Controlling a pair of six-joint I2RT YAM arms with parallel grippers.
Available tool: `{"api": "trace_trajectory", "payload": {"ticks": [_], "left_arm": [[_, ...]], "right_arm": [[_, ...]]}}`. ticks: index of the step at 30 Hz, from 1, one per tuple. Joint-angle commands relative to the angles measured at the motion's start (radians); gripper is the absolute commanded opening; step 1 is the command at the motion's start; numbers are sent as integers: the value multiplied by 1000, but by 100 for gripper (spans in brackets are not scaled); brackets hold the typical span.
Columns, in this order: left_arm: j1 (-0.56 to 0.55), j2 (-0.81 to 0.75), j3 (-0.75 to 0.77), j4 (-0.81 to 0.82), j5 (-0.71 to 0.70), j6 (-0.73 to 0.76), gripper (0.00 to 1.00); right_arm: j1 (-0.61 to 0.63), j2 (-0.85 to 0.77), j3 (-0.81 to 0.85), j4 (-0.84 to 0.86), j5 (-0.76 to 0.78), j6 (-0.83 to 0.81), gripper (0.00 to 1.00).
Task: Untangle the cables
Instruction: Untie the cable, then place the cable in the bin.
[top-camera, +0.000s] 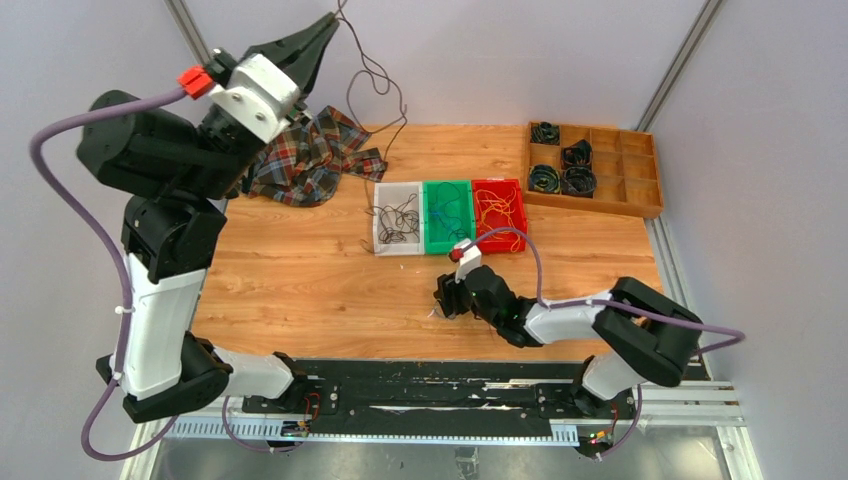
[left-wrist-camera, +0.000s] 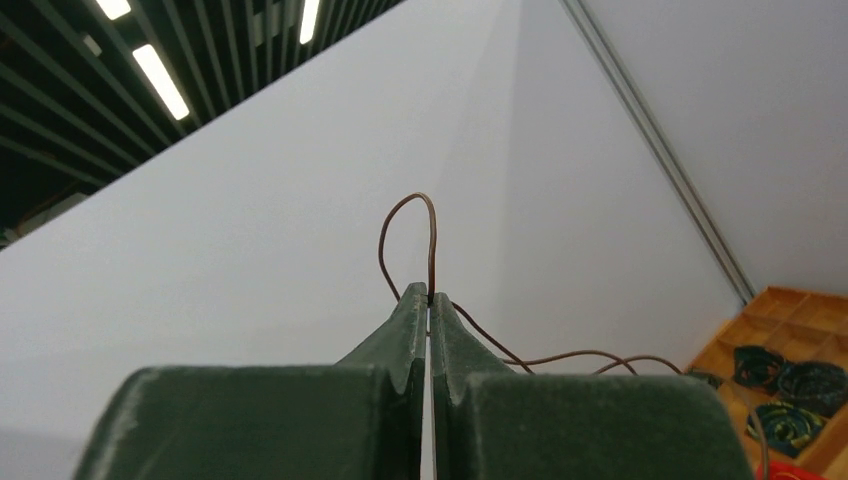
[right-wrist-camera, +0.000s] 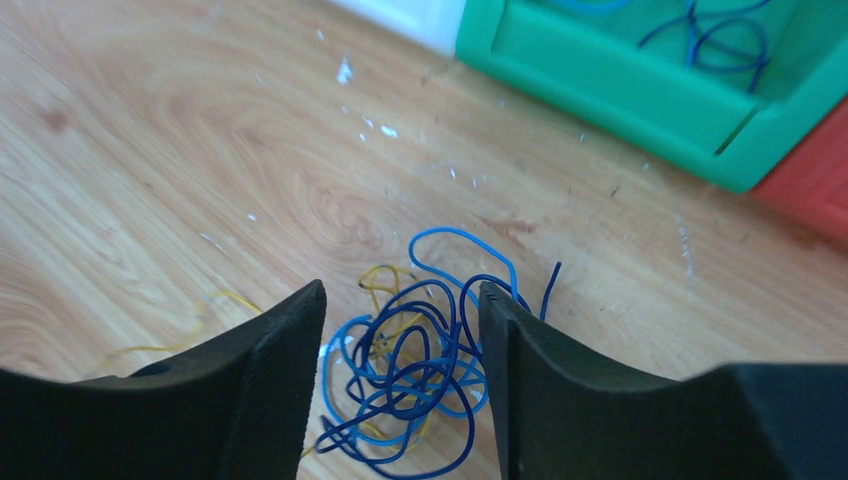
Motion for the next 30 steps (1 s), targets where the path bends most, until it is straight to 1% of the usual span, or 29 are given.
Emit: {"api": "trace_trajectory", "payload": {"ticks": [1,6,11,20,25,28,30], "left_arm": [[-5,-19,-119,39,-42,19,0],[-5,-20,-222,49,-66,30,0],[-6,6,-282,41,-90,41,1],[-4,65,-321,49,-171,99,1],[-3,112,-318,-9,-248,153,1],[12,114,-381,23,-271,191,1],[36,122,-397,31,-267,190,1]], "right_arm": [[4,-128,27,-98,44,14,60],[4,-244,29,-151,79,2,61],[-6,-329,26,-180,123,-17,62],[-37,-382,5,-235,160,-27,62],[-41,-409,1,-276,177,-36,61],[-45,-435,-4,-310,191,-40,60],[-46,-459,-11,-329,199,-43,60]]}}
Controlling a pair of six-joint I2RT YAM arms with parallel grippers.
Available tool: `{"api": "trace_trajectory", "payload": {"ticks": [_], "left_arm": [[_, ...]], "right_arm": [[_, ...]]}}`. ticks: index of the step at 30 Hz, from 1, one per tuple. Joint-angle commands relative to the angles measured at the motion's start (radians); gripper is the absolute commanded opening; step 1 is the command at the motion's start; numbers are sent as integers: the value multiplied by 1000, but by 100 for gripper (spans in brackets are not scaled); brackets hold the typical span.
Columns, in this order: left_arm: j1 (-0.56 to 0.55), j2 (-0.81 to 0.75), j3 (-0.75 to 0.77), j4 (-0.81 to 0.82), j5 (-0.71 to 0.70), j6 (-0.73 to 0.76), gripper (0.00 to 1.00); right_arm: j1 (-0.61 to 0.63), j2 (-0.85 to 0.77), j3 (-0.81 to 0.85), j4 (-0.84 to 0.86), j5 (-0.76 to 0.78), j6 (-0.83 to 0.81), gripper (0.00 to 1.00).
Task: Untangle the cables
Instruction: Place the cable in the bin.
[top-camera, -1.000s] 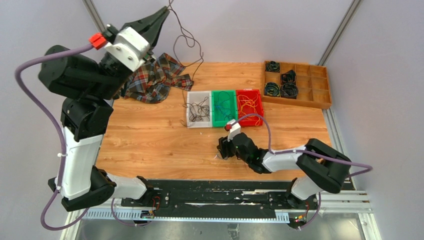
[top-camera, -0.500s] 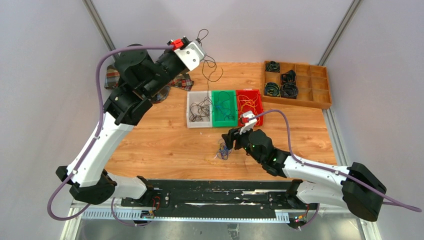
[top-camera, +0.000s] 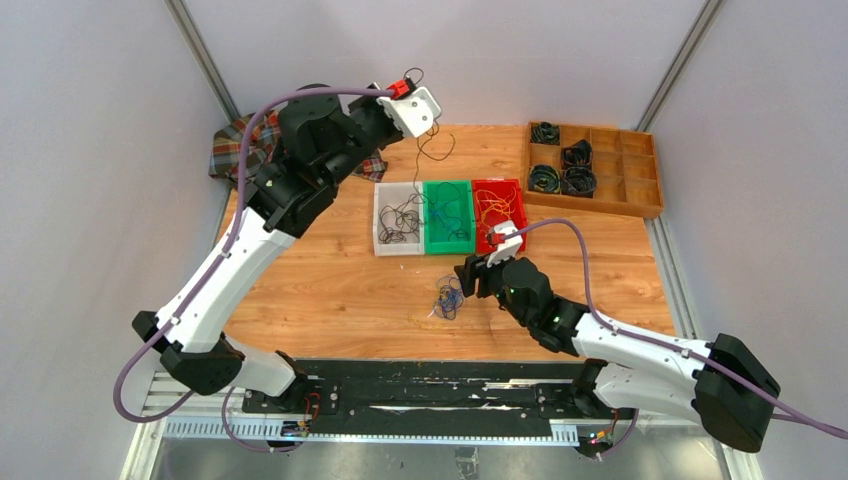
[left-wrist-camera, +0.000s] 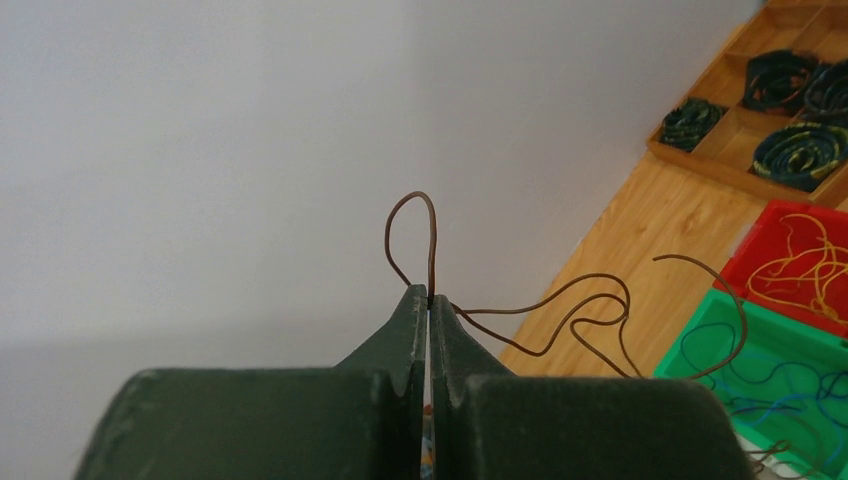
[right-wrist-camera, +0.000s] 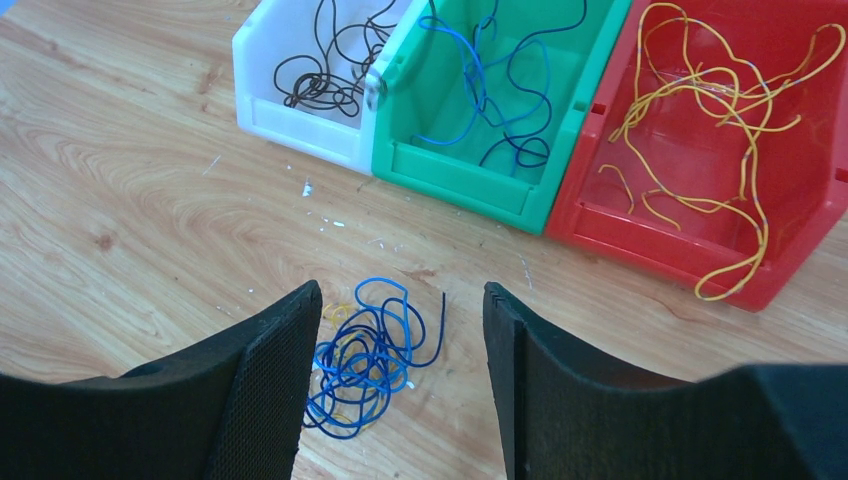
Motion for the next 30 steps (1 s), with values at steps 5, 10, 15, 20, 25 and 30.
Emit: {"api": "trace_trajectory", "payload": {"ticks": [5,10,15,20,25,30], "left_arm": [[80,38,-18,39,-29,11,1],[99,46,47,35,39,-48,1],[101,35,66,35,73,-78,1],[107,18,55,79,62,-93,1],[118,23,80,121,55,-103,1],[126,61,143,78,58,-111,1]], "right_arm": [[-16,-105,-37,-87,70,-22,60],[-20,-132,-48,-104,93,-21,60],[-23,-133,-49,-111,95,-17,59],[-23,-130,-47,-116,95,-12,59],[-23,-126,-48,-117,95,-6,59],[-23,-108,-44,-111,95,1,59]]}}
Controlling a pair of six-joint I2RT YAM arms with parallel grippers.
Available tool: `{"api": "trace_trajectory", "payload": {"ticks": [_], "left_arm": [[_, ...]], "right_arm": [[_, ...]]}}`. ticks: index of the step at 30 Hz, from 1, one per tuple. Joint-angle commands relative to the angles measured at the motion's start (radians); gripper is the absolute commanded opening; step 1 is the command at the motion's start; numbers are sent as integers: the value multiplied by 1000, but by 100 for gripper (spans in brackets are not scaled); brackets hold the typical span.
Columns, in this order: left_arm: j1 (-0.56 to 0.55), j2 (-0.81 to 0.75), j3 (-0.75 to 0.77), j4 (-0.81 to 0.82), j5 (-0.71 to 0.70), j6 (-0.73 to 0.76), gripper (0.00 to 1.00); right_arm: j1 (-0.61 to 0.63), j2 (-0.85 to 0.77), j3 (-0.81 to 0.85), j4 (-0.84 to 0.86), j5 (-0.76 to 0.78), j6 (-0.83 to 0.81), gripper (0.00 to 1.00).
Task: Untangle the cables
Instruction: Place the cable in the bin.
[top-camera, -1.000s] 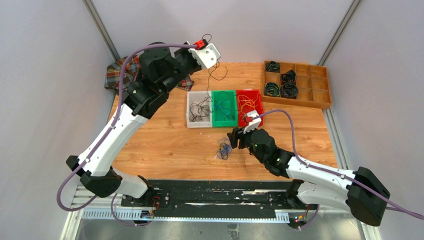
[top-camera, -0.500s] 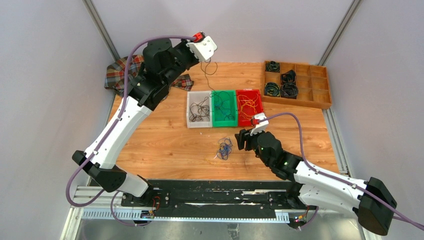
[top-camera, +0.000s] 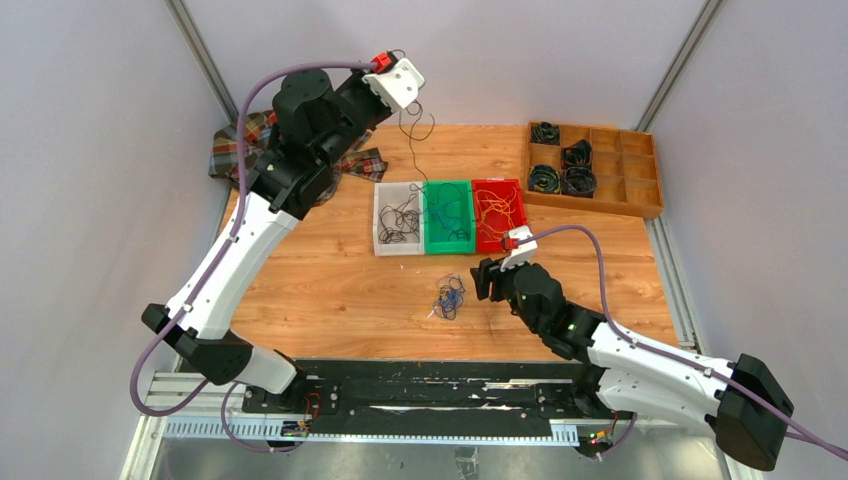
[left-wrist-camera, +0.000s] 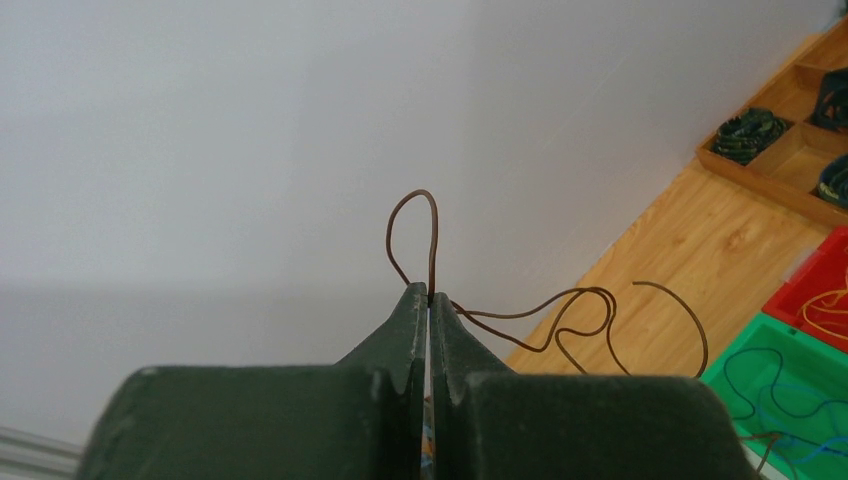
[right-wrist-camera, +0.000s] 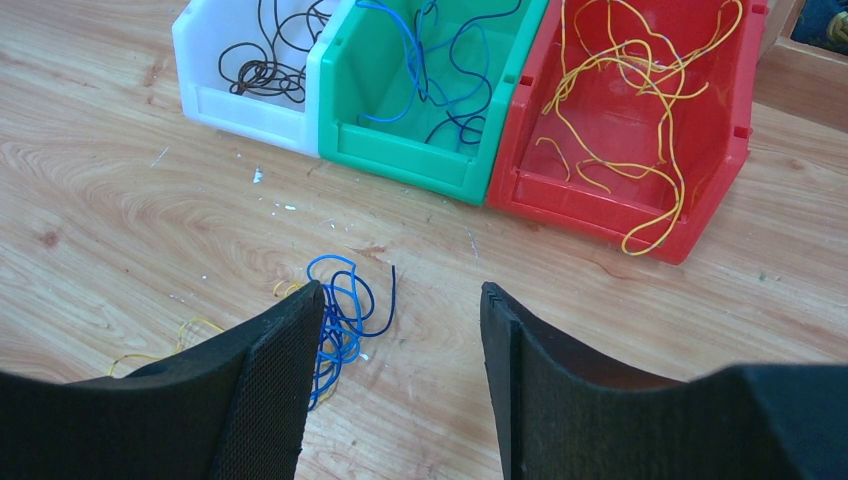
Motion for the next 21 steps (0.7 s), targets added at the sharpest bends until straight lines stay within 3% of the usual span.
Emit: {"api": "trace_trajectory", "payload": {"ticks": [1,21], "left_arm": [[12,3,44,28,9,-16,1],[84,48,-228,82,21,164,1]], "right_arm": [[-18,12,-9,-4,25,11,59],[-19,-31,-21,-29,76,1,58]]}}
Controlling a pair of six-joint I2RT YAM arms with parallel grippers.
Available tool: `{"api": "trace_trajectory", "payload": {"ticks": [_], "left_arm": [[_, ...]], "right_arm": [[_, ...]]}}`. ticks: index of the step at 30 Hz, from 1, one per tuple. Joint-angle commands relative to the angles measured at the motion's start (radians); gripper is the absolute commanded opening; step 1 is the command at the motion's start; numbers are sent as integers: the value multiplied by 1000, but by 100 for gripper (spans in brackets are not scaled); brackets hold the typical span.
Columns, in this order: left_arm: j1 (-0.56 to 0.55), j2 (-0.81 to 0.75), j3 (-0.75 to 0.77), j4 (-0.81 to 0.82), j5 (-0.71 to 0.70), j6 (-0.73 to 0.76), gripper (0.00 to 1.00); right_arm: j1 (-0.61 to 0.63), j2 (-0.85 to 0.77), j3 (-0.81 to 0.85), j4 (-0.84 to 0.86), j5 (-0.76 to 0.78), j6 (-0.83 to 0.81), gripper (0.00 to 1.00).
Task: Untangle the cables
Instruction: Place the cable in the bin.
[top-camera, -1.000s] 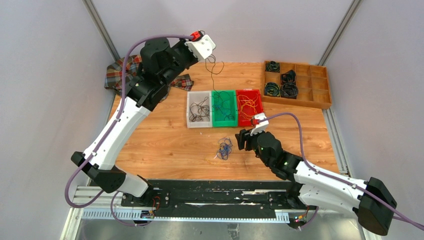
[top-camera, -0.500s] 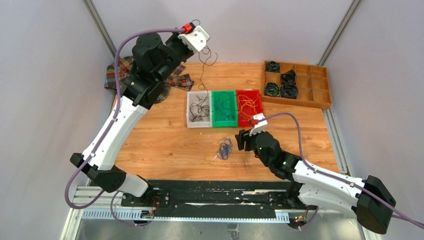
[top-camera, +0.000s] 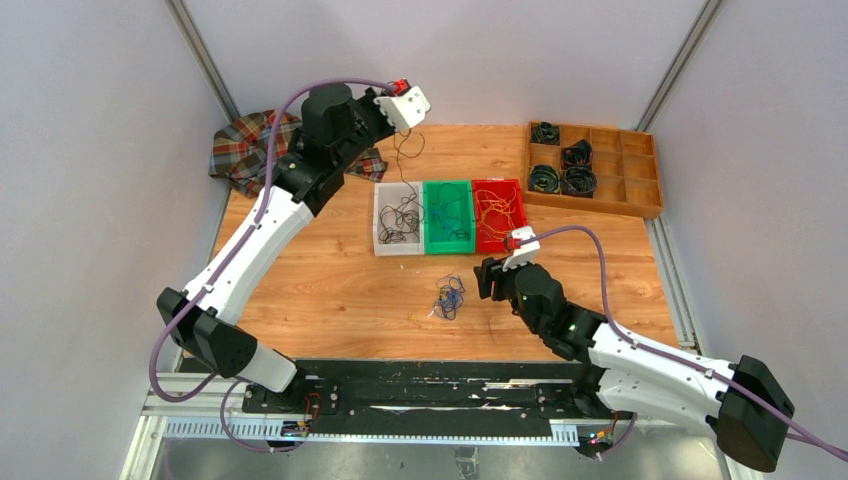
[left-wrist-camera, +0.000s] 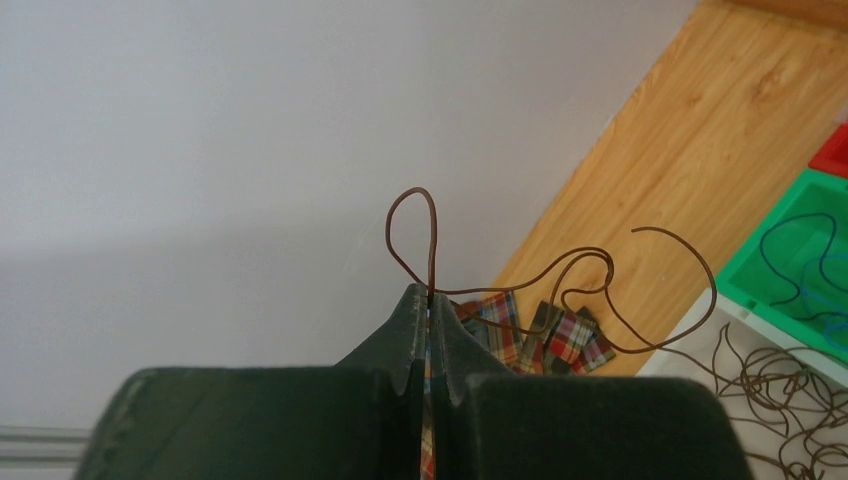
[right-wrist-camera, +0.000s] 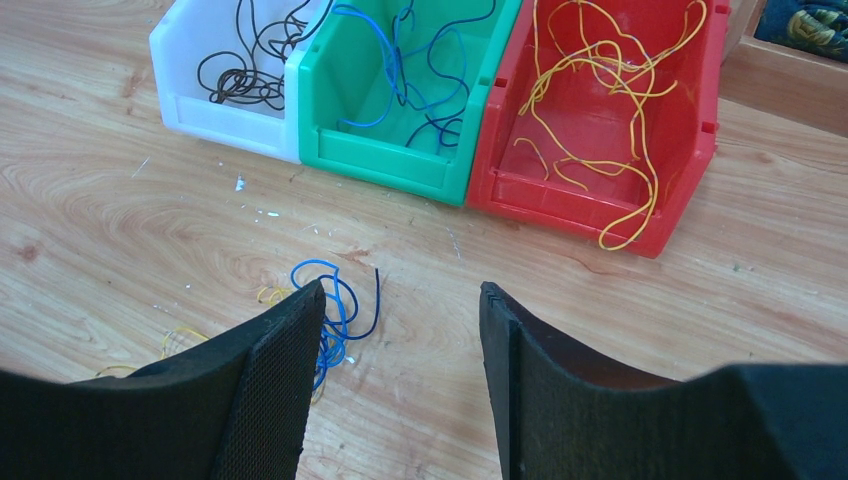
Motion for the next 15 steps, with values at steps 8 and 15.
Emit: {"api": "trace_trajectory", "payload": {"ticks": [8,15], "left_arm": [[14,4,-93,-75,32,83,1],[15,2,-175,-166,-30,160,1]], "right_arm": [[-19,0,-8,-24,37,-2,58],[-22,6,0,-31,37,-5,58]]}}
